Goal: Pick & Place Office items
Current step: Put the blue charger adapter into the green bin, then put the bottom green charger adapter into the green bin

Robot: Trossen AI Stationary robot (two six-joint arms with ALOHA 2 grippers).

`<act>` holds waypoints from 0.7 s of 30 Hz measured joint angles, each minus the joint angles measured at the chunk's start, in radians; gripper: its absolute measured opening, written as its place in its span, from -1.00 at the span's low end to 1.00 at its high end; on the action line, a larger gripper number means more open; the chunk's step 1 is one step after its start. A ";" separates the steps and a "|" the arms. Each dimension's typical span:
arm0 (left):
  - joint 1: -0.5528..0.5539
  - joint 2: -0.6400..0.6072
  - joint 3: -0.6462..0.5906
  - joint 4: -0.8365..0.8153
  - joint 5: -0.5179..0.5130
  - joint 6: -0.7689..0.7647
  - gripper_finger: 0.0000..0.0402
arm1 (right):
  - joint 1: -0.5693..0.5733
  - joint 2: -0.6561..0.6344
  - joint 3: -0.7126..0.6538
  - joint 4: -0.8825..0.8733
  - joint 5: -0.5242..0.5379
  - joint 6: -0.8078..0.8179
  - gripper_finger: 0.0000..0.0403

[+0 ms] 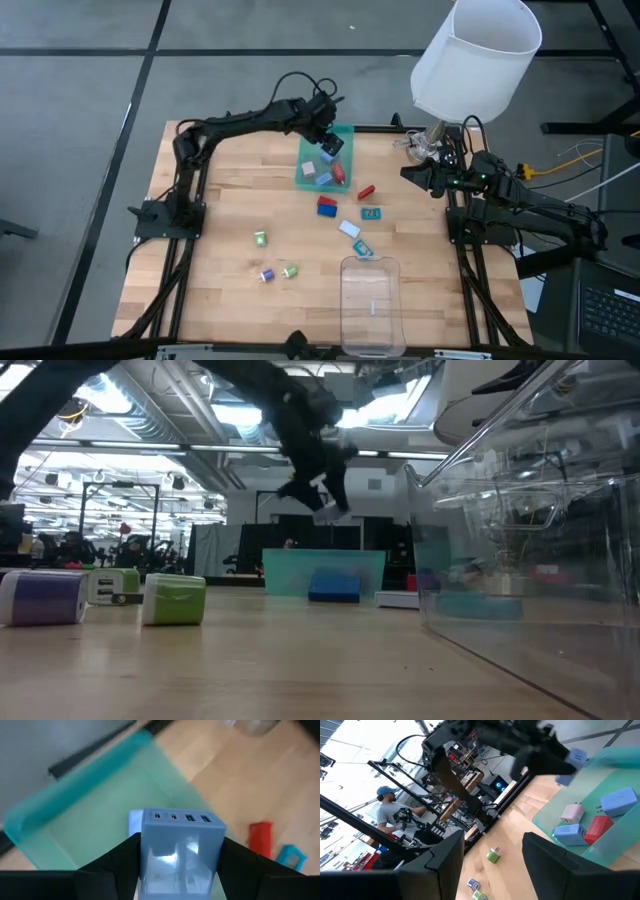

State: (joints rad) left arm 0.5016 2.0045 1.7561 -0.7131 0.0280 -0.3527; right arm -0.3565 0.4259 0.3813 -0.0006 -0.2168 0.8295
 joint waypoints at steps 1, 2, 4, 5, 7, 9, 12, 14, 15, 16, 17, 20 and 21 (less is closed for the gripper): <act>0.005 0.014 0.000 -0.005 0.012 0.000 0.05 | 0.000 0.000 0.000 0.000 0.000 0.000 0.00; 0.010 0.029 0.000 -0.002 0.023 0.000 0.05 | 0.000 0.000 0.000 -0.001 0.000 0.000 0.00; 0.012 0.056 0.000 -0.005 0.030 0.001 0.05 | 0.000 0.000 0.000 -0.002 0.000 0.000 0.00; 0.011 0.068 -0.001 -0.014 0.041 0.006 0.05 | 0.000 0.000 0.000 -0.002 0.000 0.000 0.00; 0.005 0.080 -0.001 -0.012 0.051 0.018 0.08 | 0.000 0.000 0.000 -0.003 0.000 0.000 0.00; -0.004 0.079 -0.001 -0.019 0.043 0.026 0.28 | 0.000 0.000 0.000 -0.004 0.000 0.001 0.00; -0.018 0.074 -0.001 -0.021 -0.010 0.049 0.63 | 0.000 0.000 0.000 -0.008 0.000 0.000 0.00; -0.018 0.069 0.004 -0.028 -0.014 0.060 0.76 | 0.000 0.000 0.000 -0.008 0.000 0.001 0.00; -0.017 0.064 0.011 -0.034 -0.004 0.056 0.79 | 0.000 0.000 0.000 -0.008 0.000 0.001 0.00; -0.017 0.055 0.014 -0.047 0.014 0.052 0.81 | 0.000 0.000 0.000 -0.008 0.000 0.001 0.00; -0.017 0.047 0.016 -0.064 0.025 0.052 0.81 | 0.000 0.000 0.000 -0.008 0.000 0.001 0.00; -0.035 0.011 0.017 -0.129 0.038 0.053 0.79 | 0.000 0.000 0.000 -0.008 0.000 0.001 0.00; -0.046 -0.007 0.017 -0.157 0.042 0.061 0.77 | 0.000 0.000 0.000 -0.008 0.000 0.001 0.00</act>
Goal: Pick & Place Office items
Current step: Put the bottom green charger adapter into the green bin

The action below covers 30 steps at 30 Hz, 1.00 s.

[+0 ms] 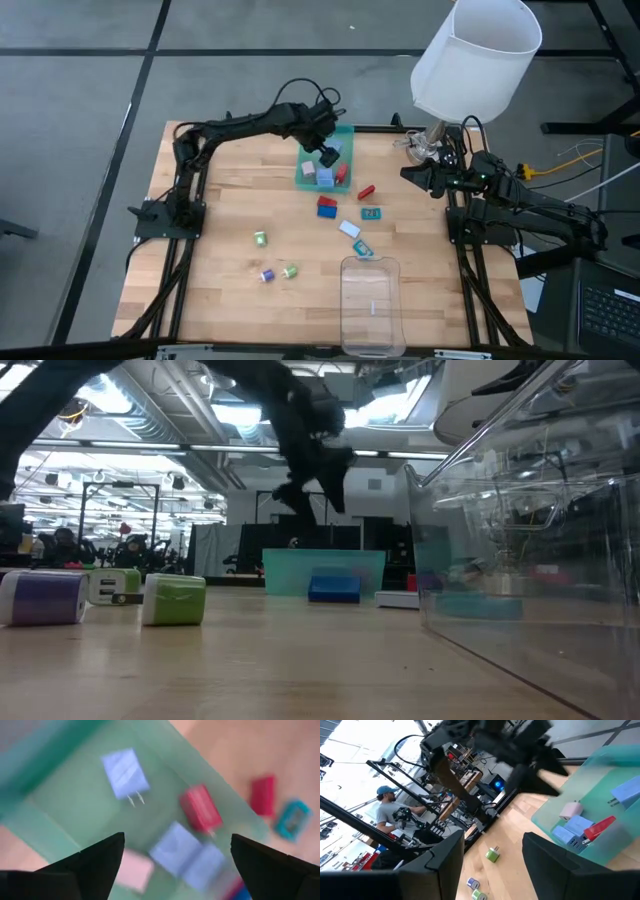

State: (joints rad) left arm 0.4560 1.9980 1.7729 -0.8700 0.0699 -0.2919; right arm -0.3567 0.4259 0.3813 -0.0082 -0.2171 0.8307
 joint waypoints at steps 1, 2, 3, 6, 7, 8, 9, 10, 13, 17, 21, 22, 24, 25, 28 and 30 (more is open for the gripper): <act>-0.014 -0.020 0.000 -0.032 0.004 0.015 0.75 | 0.000 0.000 0.000 0.000 0.000 0.000 0.00; -0.031 -0.040 0.001 -0.071 0.006 0.037 0.74 | 0.000 0.000 0.000 0.000 0.000 0.000 0.00; -0.049 -0.059 0.002 -0.115 0.012 0.065 0.72 | 0.000 0.000 0.000 0.000 0.000 0.000 0.00; -0.128 -0.099 0.002 -0.287 0.010 0.117 0.69 | 0.000 0.000 0.000 0.000 0.000 0.000 0.00; -0.161 -0.105 0.002 -0.342 0.008 0.114 0.69 | 0.000 0.000 0.000 0.000 0.000 -0.001 0.00; -0.198 -0.108 0.002 -0.389 0.005 0.107 0.69 | 0.000 0.000 0.000 0.000 0.000 0.000 0.00; -0.236 -0.108 0.002 -0.432 -0.003 0.097 0.69 | 0.000 0.000 0.000 0.000 0.000 -0.001 0.00; -0.275 -0.107 0.002 -0.466 -0.016 0.082 0.69 | 0.000 0.000 0.000 0.000 0.000 -0.001 0.00; -0.403 -0.102 0.001 -0.486 -0.045 -0.005 0.69 | 0.000 0.000 0.000 0.000 0.005 -0.001 0.00; -0.549 -0.077 0.001 -0.424 -0.056 -0.183 0.69 | 0.000 0.000 0.000 0.005 0.028 -0.009 0.00; -0.649 -0.060 0.001 -0.409 -0.129 -0.333 0.69 | 0.000 0.000 0.000 0.008 0.042 -0.016 0.00; -0.669 -0.052 0.001 -0.409 -0.135 -0.362 0.69 | 0.000 0.000 0.000 0.008 0.042 -0.016 0.00; -0.707 -0.036 0.001 -0.420 -0.137 -0.415 0.69 | 0.000 0.000 0.000 0.008 0.034 -0.016 0.00; -0.725 -0.028 0.001 -0.427 -0.135 -0.436 0.68 | 0.000 0.000 0.000 0.008 0.026 -0.014 0.00; -0.774 -0.003 0.001 -0.426 -0.131 -0.484 0.68 | 0.000 0.000 0.000 0.008 -0.002 -0.008 0.00; -0.802 0.012 0.001 -0.415 -0.131 -0.521 0.68 | 0.000 0.000 0.000 0.005 -0.015 -0.005 0.00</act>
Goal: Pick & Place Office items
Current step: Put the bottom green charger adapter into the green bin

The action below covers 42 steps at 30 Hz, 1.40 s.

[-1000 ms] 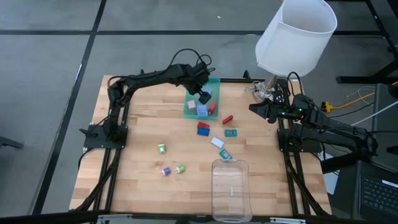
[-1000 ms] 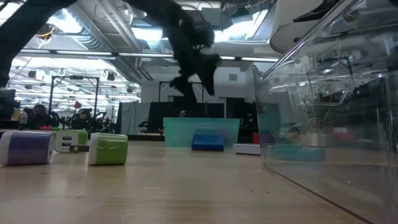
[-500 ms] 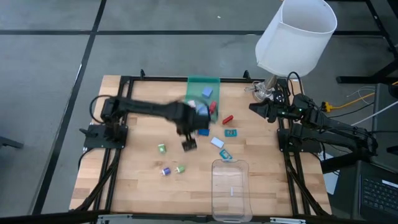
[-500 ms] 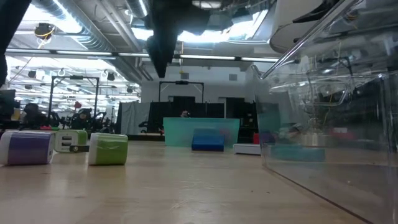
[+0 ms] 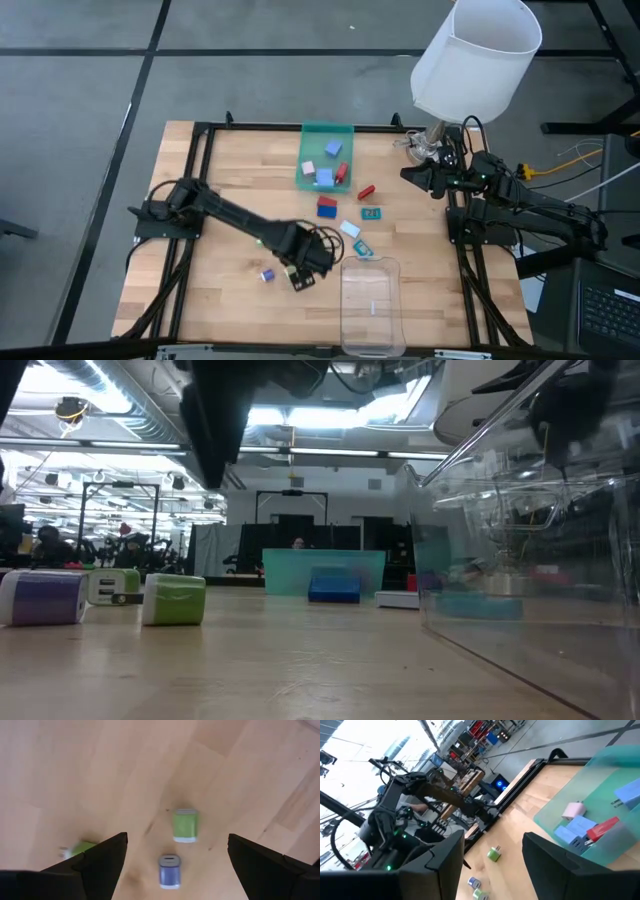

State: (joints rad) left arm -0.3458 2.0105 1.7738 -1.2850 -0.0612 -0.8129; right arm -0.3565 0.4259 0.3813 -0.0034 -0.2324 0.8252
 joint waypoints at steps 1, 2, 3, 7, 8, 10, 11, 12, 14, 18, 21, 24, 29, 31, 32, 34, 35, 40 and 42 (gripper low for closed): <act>-0.013 0.006 0.000 0.005 -0.002 -0.017 0.68 | 0.000 0.000 0.000 -0.002 -0.001 0.002 0.00; -0.023 0.013 0.000 0.012 -0.005 -0.030 0.68 | 0.000 0.000 0.000 -0.002 -0.004 0.002 0.00; -0.032 0.019 0.000 0.020 -0.008 -0.042 0.68 | 0.001 0.000 0.000 -0.002 -0.004 0.004 0.00; -0.061 0.050 0.000 0.054 -0.009 -0.073 0.68 | 0.006 0.000 0.000 -0.003 -0.010 0.004 0.00; -0.067 0.060 0.000 0.061 -0.012 -0.076 0.68 | 0.008 0.000 0.000 -0.003 -0.012 0.004 0.00; -0.077 0.076 0.000 0.068 -0.024 -0.091 0.68 | 0.017 0.000 0.000 -0.005 -0.012 0.004 0.00; -0.082 0.085 -0.001 0.068 -0.028 -0.099 0.68 | 0.021 0.000 0.000 -0.006 -0.012 0.004 0.00; -0.086 0.092 -0.001 0.076 -0.027 -0.109 0.68 | 0.026 0.000 0.000 -0.006 -0.012 0.004 0.00; -0.097 0.102 -0.001 0.087 -0.027 -0.132 0.68 | 0.035 0.000 0.000 -0.006 -0.012 0.004 0.00; -0.126 0.105 -0.003 0.108 -0.043 -0.175 0.68 | 0.048 0.000 0.000 -0.013 -0.011 0.013 0.00; -0.137 0.103 -0.057 0.120 -0.043 -0.197 0.68 | 0.058 0.000 0.000 -0.013 -0.011 0.024 0.00; -0.137 0.099 -0.128 0.132 -0.018 -0.190 0.66 | 0.067 0.000 0.000 -0.016 -0.003 0.031 0.00; -0.125 0.098 -0.235 0.300 0.089 -0.134 0.57 | 0.082 0.000 0.000 -0.020 -0.002 0.038 0.00; -0.115 0.098 -0.249 0.347 0.108 -0.123 0.54 | 0.088 0.000 0.000 -0.020 0.000 0.043 0.00; -0.109 0.098 -0.250 0.349 0.108 -0.117 0.53 | 0.091 0.000 0.000 -0.020 0.001 0.044 0.00; -0.096 0.098 -0.250 0.358 0.099 -0.100 0.52 | 0.098 0.000 0.000 -0.020 0.011 0.047 0.00; -0.090 0.098 -0.250 0.357 0.095 -0.091 0.51 | 0.101 0.000 0.000 -0.020 0.015 0.047 0.00; -0.052 0.098 -0.250 0.338 0.114 -0.058 0.51 | 0.108 0.003 0.000 -0.020 0.042 0.047 0.00; -0.043 0.098 -0.250 0.334 0.124 -0.041 0.51 | 0.108 0.010 0.000 -0.020 0.042 0.047 0.00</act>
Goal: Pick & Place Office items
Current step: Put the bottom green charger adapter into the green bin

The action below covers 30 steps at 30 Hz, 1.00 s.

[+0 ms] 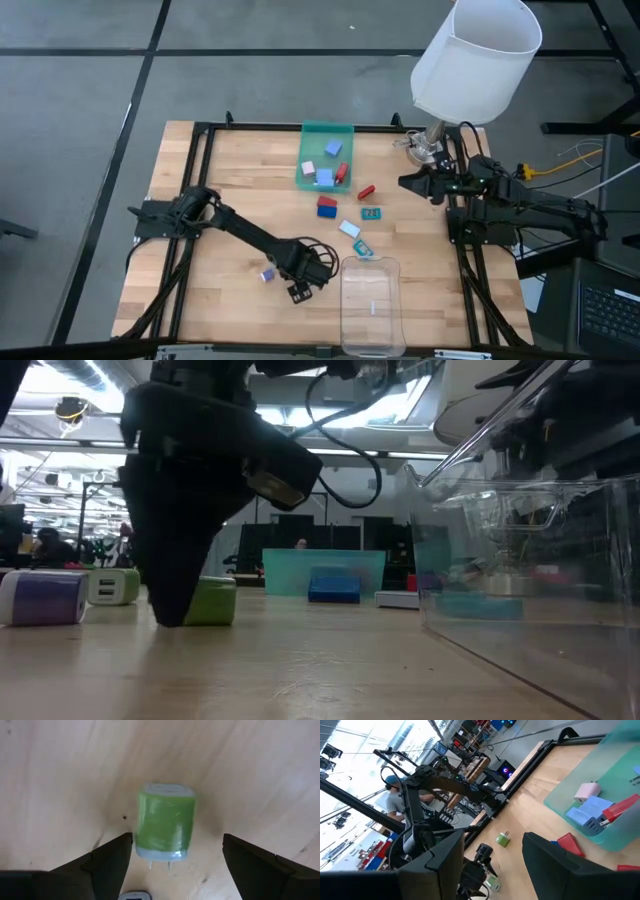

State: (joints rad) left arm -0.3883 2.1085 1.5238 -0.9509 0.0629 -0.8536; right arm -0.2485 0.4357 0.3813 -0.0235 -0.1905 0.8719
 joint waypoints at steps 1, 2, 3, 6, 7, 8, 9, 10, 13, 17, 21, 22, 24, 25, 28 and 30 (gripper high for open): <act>0.003 0.000 0.000 -0.002 0.004 0.010 0.51 | 0.000 0.004 0.000 0.000 0.000 0.000 0.00; 0.005 0.000 0.000 -0.004 0.004 0.019 0.51 | 0.000 0.009 0.000 0.000 0.000 0.000 0.00; 0.005 0.000 0.000 -0.005 0.005 0.032 0.51 | 0.000 0.014 0.000 0.000 0.000 0.000 0.00; 0.012 0.000 0.000 -0.005 -0.008 0.066 0.51 | 0.000 0.030 0.000 0.000 0.000 0.000 0.00; 0.017 0.000 0.000 -0.005 -0.016 0.079 0.51 | 0.000 0.036 0.000 0.000 0.000 0.000 0.00; 0.022 0.000 0.000 -0.005 -0.019 0.093 0.51 | 0.000 0.042 0.000 0.000 0.000 0.000 0.00; 0.029 0.000 0.000 -0.004 -0.020 0.105 0.51 | 0.000 0.049 0.000 0.000 0.000 0.000 0.00; 0.036 0.000 0.000 -0.001 -0.019 0.115 0.51 | 0.000 0.056 0.000 0.000 0.000 -0.001 0.00; 0.062 0.000 0.000 0.010 -0.018 0.138 0.51 | 0.000 0.073 0.000 0.000 0.000 -0.005 0.00; 0.087 0.000 0.000 0.014 -0.019 0.170 0.51 | 0.000 0.086 0.000 0.000 0.000 -0.005 0.00; 0.097 -0.001 0.000 0.028 -0.013 0.177 0.51 | 0.000 0.089 0.000 0.000 0.000 -0.005 0.00; 0.097 -0.001 0.000 0.033 -0.009 0.176 0.50 | 0.000 0.089 0.000 0.001 0.000 -0.005 0.00; 0.097 -0.001 0.000 0.037 -0.003 0.169 0.46 | 0.000 0.089 0.000 0.000 -0.001 -0.005 0.00; 0.097 -0.001 0.000 0.037 -0.001 0.163 0.43 | 0.000 0.089 0.000 0.000 0.000 -0.005 0.00; 0.097 -0.004 -0.013 0.046 0.006 0.138 0.26 | 0.000 0.089 0.000 0.000 -0.001 -0.010 0.00; 0.098 -0.006 -0.021 0.046 0.014 0.124 0.11 | 0.000 0.089 0.000 0.000 -0.001 -0.013 0.00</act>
State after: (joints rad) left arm -0.2901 2.1025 1.5029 -0.9051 0.0767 -0.7297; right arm -0.2485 0.5243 0.3813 -0.0231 -0.1913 0.8589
